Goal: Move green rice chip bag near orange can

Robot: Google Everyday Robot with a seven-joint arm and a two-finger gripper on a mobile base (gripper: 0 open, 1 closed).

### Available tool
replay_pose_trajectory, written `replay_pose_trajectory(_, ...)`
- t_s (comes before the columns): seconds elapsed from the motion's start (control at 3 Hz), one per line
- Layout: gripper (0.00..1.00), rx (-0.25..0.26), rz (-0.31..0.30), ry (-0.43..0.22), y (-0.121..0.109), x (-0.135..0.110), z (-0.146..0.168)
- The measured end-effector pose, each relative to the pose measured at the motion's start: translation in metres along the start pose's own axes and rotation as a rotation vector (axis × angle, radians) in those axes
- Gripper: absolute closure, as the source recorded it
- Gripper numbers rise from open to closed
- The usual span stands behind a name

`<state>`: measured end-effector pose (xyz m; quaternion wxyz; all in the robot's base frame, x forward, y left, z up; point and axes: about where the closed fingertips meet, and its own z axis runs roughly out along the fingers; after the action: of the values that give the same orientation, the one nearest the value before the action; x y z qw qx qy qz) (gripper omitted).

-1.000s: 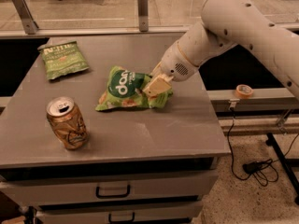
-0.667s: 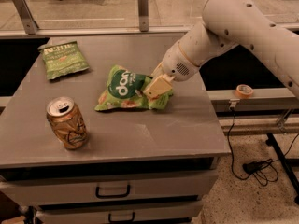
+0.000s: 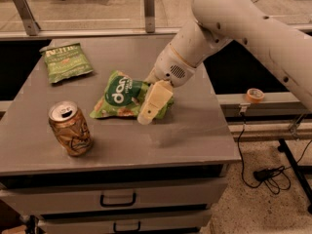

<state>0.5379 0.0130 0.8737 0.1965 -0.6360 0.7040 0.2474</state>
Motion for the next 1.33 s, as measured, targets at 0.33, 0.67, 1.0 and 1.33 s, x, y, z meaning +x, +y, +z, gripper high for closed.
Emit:
replay_pose_trajectory(0.33, 0.0, -0.019, -0.008, 0.006, 0.007, -0.01, -0.004)
replay_pose_trajectory(0.67, 0.0, 0.009, 0.0, 0.002, 0.0, -0.014, -0.019)
replay_pose_trajectory(1.0, 0.0, 0.132, 0.043, -0.097, -0.039, 0.0, -0.064)
replay_pose_trajectory(1.33, 0.0, 0.347, 0.061, -0.242, -0.069, 0.01, -0.149)
